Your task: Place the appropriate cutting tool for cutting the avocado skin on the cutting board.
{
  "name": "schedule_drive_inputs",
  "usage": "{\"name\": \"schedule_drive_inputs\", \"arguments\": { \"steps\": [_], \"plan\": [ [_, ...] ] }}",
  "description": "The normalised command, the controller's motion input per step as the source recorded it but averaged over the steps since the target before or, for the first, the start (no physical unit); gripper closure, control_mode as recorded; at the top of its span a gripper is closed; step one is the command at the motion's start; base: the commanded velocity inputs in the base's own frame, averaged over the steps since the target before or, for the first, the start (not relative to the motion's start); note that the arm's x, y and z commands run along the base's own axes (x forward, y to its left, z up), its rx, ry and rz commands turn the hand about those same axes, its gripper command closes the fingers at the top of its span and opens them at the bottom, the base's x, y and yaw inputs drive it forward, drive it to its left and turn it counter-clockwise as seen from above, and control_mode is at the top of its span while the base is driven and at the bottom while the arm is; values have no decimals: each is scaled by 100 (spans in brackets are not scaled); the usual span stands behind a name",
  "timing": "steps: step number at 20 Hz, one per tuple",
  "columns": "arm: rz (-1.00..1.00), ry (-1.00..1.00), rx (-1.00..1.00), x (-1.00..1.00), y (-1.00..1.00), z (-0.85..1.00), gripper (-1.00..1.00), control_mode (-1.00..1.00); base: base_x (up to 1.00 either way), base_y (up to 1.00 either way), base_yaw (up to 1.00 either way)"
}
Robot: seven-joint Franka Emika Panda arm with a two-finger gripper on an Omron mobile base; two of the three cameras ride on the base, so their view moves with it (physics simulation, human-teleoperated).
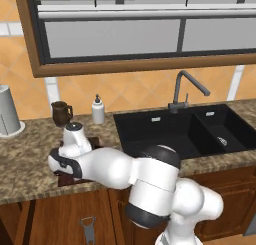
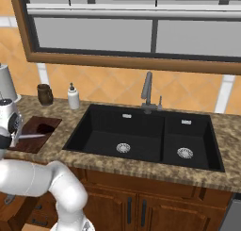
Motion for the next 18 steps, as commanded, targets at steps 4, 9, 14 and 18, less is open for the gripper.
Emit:
{"name": "schedule_drive_inputs", "arguments": {
  "steps": [4,9,14,18],
  "plan": [
    [-9,-2,0,0,-7,-4,-100,-100,0,0,0],
    [-5,-2,2,-33,-42,62,-100,-100,0,0,0],
    [0,-4,7,-66,-71,87,-100,-100,0,0,0],
    [0,-5,6,-59,-80,54,-100,-100,0,0,0]
  ]
}}
